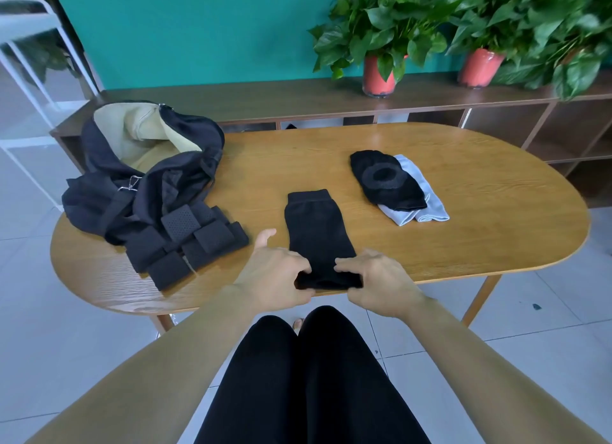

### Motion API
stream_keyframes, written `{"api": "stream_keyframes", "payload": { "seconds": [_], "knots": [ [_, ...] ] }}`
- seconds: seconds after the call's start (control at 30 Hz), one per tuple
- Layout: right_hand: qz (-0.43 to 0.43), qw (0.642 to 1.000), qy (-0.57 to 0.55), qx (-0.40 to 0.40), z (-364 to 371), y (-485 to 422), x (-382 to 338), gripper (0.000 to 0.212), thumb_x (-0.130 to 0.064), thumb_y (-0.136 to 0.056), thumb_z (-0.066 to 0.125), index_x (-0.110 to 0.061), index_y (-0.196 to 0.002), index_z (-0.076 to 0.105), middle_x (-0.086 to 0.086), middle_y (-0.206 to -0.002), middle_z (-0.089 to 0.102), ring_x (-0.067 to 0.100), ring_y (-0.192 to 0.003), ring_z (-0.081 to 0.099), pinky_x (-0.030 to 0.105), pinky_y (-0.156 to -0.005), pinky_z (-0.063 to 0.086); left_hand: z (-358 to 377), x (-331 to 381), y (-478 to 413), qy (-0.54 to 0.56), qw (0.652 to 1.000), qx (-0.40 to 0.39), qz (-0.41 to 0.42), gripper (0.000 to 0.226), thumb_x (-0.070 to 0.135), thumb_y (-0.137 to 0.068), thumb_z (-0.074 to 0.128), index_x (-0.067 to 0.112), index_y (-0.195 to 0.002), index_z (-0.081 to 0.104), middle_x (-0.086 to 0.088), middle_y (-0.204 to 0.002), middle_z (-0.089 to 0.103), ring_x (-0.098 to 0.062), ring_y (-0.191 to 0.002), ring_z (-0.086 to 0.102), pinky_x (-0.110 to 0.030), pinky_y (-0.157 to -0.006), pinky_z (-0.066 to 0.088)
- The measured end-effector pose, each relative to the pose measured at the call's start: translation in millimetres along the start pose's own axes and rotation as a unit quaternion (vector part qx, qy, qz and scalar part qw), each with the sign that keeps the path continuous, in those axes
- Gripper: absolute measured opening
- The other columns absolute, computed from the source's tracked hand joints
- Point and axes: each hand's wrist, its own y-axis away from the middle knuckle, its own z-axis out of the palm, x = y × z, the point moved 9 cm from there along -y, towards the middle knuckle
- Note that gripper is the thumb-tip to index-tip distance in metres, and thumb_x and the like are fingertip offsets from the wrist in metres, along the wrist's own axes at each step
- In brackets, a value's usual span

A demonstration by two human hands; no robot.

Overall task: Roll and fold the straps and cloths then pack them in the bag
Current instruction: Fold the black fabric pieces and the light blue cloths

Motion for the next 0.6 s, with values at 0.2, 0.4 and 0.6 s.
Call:
{"api": "stream_keyframes", "payload": {
  "seconds": [0.2, 0.4, 0.6],
  "knots": [
    [0.113, 0.981, -0.133, 0.088, -17.9, -14.4, 16.2, 0.014, -0.023, -0.088, 0.057, -0.026, -0.092, 0.07, -0.002, -0.07, 0.066, 0.015, -0.068, 0.06, 0.038, -0.065, 0.054, 3.8, -33.8, -3.5, 0.107, 0.982, 0.038, -0.148, 0.029, 0.037, -0.097, 0.046, 0.025, -0.071, 0.049, 0.009, -0.053, 0.047, -0.009, -0.058, 0.053, -0.039, -0.114, 0.009],
    [0.174, 0.971, -0.1, 0.131, -16.0, -29.0, 23.5, 0.016, -0.032, -0.091, 0.058, -0.018, -0.094, 0.066, -0.005, -0.068, 0.059, 0.016, -0.07, 0.057, 0.026, -0.058, 0.043, 10.9, -44.2, -12.7, 0.131, 0.965, 0.042, -0.225, 0.031, 0.036, -0.097, 0.047, 0.028, -0.126, 0.053, 0.012, -0.072, 0.063, -0.008, -0.083, 0.061, -0.041, -0.115, 0.009],
    [0.207, 0.967, -0.055, 0.138, -8.8, -38.3, 30.9, 0.028, -0.037, -0.093, 0.054, -0.02, -0.113, 0.063, -0.003, -0.084, 0.065, 0.017, -0.078, 0.059, 0.027, -0.065, 0.044, 13.7, -44.8, -18.5, 0.095, 0.966, 0.05, -0.233, 0.051, 0.035, -0.096, 0.045, 0.028, -0.143, 0.03, 0.01, -0.073, 0.067, -0.008, -0.081, 0.062, -0.039, -0.112, 0.013]
  ]
}}
